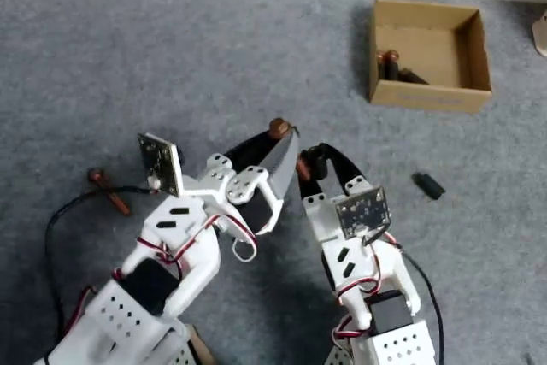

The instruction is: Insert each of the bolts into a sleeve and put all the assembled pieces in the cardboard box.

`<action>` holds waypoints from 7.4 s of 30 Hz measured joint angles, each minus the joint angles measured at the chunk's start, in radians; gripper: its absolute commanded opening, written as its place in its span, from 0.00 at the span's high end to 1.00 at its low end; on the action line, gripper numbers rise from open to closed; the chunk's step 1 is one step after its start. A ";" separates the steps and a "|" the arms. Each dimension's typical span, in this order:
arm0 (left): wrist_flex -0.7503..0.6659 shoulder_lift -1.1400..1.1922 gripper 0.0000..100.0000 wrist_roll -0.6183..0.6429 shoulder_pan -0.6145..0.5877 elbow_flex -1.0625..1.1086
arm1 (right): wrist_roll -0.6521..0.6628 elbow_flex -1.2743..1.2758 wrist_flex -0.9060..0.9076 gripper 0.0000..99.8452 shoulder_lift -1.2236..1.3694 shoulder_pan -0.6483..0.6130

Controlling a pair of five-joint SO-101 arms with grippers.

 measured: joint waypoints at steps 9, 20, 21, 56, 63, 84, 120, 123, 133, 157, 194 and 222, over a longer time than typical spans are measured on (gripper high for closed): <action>-0.235 0.009 0.99 -0.072 0.005 0.063 | 0.000 0.000 -0.011 0.99 -0.002 -0.029; -0.290 0.219 0.99 -0.074 -0.005 0.017 | 0.000 0.000 -0.011 0.99 -0.002 -0.038; -0.315 0.241 0.99 -0.074 -0.014 0.015 | 0.000 0.000 -0.011 0.99 -0.002 -0.038; -0.416 0.339 0.99 -0.072 -0.031 -0.034 | -0.002 0.002 -0.011 0.99 -0.002 -0.043; -0.535 0.486 0.99 -0.074 -0.023 -0.046 | 0.000 0.002 -0.011 0.99 0.000 -0.037; -0.474 0.500 0.99 -0.071 -0.018 0.017 | -0.014 0.002 -0.009 0.99 0.000 0.006; -0.399 0.516 0.41 -0.126 0.012 0.063 | -0.040 0.002 0.069 1.00 0.000 0.206; -0.397 0.516 0.41 -0.132 0.012 0.064 | -0.040 0.002 0.127 1.00 0.006 0.216; -0.347 0.516 0.41 -0.129 0.012 0.064 | -0.040 -0.101 0.164 1.00 0.307 0.285; -0.216 0.516 0.41 -0.133 -0.035 0.040 | 0.011 -0.948 -0.092 1.00 1.419 0.470; -0.216 0.516 0.41 -0.133 -0.035 0.040 | 0.066 -2.987 0.338 1.00 2.998 0.422; -0.216 0.516 0.41 -0.133 -0.035 0.040 | 0.068 -3.214 0.818 0.87 3.030 0.408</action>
